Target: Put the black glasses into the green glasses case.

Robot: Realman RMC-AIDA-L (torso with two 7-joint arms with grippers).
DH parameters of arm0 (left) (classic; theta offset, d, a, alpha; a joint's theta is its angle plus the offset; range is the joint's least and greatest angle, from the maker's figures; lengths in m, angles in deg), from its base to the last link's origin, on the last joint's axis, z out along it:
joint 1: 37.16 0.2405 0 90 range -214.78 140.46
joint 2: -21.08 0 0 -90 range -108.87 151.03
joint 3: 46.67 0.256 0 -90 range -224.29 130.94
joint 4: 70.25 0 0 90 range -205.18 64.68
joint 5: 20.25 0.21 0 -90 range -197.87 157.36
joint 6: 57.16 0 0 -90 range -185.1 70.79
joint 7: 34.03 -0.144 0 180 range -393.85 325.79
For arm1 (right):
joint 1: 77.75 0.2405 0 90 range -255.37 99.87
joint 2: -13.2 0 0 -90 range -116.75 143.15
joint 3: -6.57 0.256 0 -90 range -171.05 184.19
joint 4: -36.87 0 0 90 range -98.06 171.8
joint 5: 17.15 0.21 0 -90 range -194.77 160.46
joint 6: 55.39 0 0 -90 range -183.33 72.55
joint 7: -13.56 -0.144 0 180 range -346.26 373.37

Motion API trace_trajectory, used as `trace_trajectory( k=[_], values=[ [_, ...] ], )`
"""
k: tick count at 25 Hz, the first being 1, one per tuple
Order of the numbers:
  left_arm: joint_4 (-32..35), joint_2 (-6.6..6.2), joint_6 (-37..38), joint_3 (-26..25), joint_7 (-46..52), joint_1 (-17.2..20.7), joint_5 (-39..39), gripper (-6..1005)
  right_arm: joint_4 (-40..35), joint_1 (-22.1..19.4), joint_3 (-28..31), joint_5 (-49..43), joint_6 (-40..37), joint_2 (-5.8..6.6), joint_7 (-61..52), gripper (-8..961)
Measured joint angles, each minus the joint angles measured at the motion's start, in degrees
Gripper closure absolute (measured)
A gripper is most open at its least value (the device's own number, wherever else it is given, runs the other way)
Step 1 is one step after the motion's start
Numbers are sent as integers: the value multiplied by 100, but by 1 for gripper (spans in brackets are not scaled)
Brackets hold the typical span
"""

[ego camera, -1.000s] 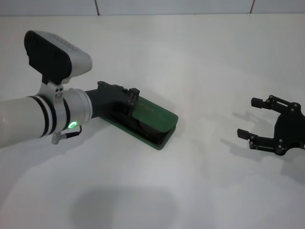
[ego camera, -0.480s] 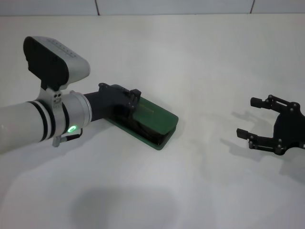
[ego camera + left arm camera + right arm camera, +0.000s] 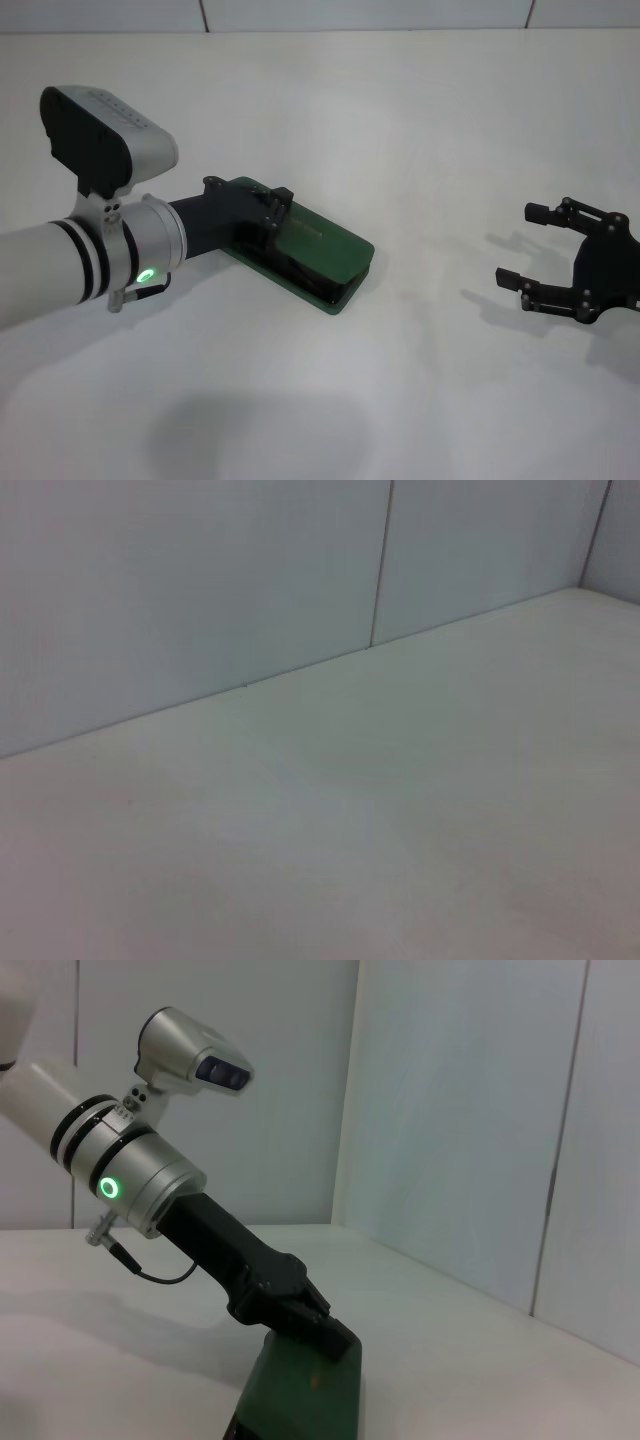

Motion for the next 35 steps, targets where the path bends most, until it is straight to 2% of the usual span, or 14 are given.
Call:
trace_trajectory(
  k=[7, 15, 23, 29, 33, 34, 35],
  values=[
    [-173, -9, 11, -17, -377, -3, -373, 844, 0, 1, 0, 0, 0, 0, -8, 137],
    [-251, -6, 42, -71, -481, 1, -391, 843, 0, -2, 0, 0, -3, -7, -8, 137],
    [101, -15, 268, -93, -482, 2, -564, 842, 0, -19, 13, 0, -24, -9, -8, 137],
    [198, -22, 968, -674, -632, -51, -1027, 841, 7, -15, 24, 0, -38, -2, 3, 137],
    [-124, -24, 1534, -1255, -801, -209, -1242, 840, 8, -5, 28, 0, -41, -7, 1, 137],
    [-124, -24, 1534, -1255, -801, -209, -1242, 840, 8, -4, 28, 0, -42, -8, -1, 137],
    [-425, -25, 1878, -1631, -1000, -345, -1372, 839, 8, -4, 29, 0, -45, -8, -3, 137]
  ],
)
